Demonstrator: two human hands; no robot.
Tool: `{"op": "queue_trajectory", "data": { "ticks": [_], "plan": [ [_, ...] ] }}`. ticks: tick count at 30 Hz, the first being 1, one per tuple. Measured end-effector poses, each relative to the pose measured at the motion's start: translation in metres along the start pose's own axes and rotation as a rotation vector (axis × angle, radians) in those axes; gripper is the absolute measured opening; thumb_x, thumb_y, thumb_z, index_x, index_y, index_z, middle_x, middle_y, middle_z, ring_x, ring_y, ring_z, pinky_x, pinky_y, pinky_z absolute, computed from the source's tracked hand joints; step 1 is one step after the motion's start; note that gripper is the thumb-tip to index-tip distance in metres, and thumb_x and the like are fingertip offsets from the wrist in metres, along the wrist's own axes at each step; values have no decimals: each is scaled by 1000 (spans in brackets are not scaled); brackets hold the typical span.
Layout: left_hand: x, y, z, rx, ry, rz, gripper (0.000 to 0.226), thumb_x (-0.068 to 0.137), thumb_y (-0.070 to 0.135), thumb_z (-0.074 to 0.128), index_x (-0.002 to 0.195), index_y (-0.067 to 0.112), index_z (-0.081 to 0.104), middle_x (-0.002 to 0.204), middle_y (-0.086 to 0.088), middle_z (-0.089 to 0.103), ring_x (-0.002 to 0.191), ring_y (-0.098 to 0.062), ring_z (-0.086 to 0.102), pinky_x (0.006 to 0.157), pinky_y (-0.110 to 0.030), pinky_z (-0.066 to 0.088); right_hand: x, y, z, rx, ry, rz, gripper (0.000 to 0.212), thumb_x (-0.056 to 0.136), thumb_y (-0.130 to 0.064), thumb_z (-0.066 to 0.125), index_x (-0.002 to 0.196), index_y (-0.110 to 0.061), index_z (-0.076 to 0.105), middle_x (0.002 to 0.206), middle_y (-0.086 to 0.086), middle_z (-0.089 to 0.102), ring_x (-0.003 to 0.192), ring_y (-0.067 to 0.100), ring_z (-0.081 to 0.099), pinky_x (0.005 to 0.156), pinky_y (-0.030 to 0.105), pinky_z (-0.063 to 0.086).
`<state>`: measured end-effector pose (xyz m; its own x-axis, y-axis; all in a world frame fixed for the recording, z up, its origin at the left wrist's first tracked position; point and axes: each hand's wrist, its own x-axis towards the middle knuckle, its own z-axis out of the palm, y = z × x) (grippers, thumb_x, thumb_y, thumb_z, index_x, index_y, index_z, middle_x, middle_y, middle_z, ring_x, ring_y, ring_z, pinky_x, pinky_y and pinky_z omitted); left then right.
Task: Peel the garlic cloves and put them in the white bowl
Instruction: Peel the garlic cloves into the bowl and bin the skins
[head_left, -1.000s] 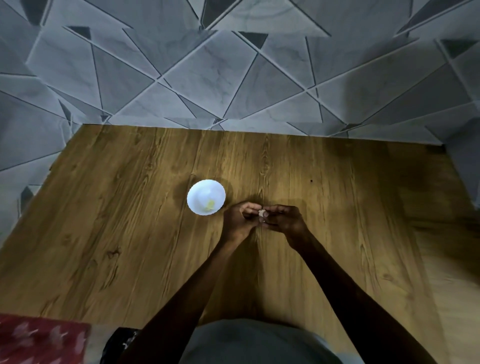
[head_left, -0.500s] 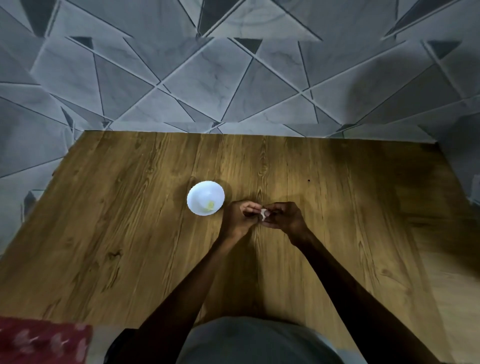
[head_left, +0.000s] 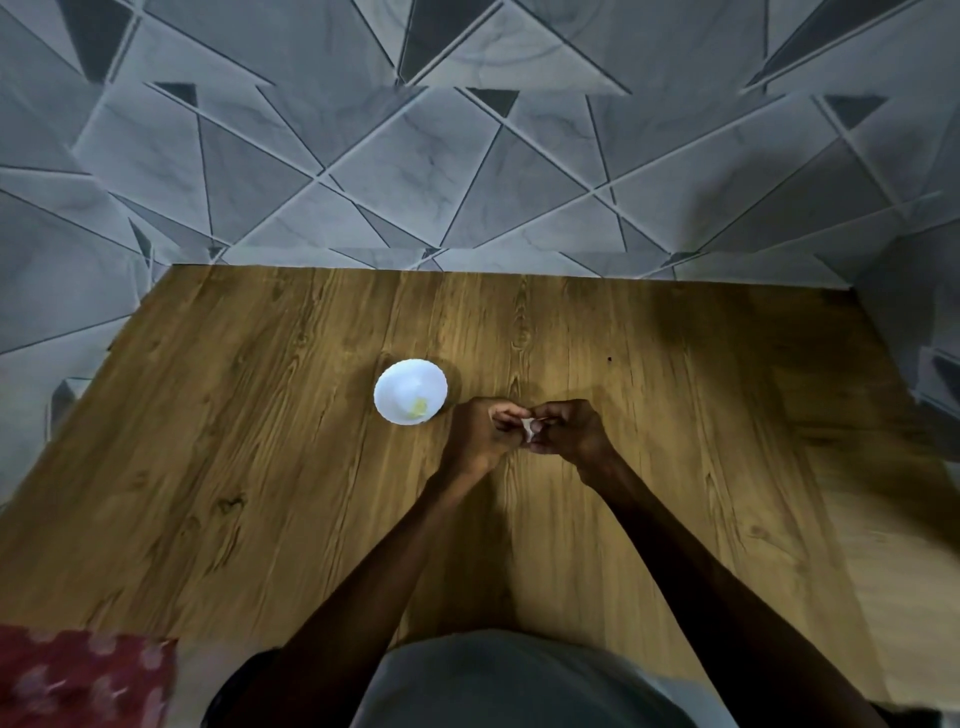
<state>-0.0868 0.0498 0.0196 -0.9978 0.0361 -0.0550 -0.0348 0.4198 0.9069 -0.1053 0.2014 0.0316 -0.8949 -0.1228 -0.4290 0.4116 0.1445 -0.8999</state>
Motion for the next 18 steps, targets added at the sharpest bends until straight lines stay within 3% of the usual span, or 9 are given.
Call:
{"op": "queue_trajectory", "data": {
  "ticks": [11,18],
  "plan": [
    [2,0,6,54,61,77,18,76,7,75,93,12,72,82,3,72,78,-6,68,71,-28,58,9,-8,4,-41,24,36,7,88,-2,69,95,0,71,81,12,70,68,16,69,55,21,57],
    [7,-12,12,149,108,55,15,78,12,76,91,16,69,83,9,70,76,-2,66,70,-30,58,26,2,8,-10,2,71,4,84,-6,76,84,-4,72,80,12,72,71,19,71,62,30,60]
  ]
}}
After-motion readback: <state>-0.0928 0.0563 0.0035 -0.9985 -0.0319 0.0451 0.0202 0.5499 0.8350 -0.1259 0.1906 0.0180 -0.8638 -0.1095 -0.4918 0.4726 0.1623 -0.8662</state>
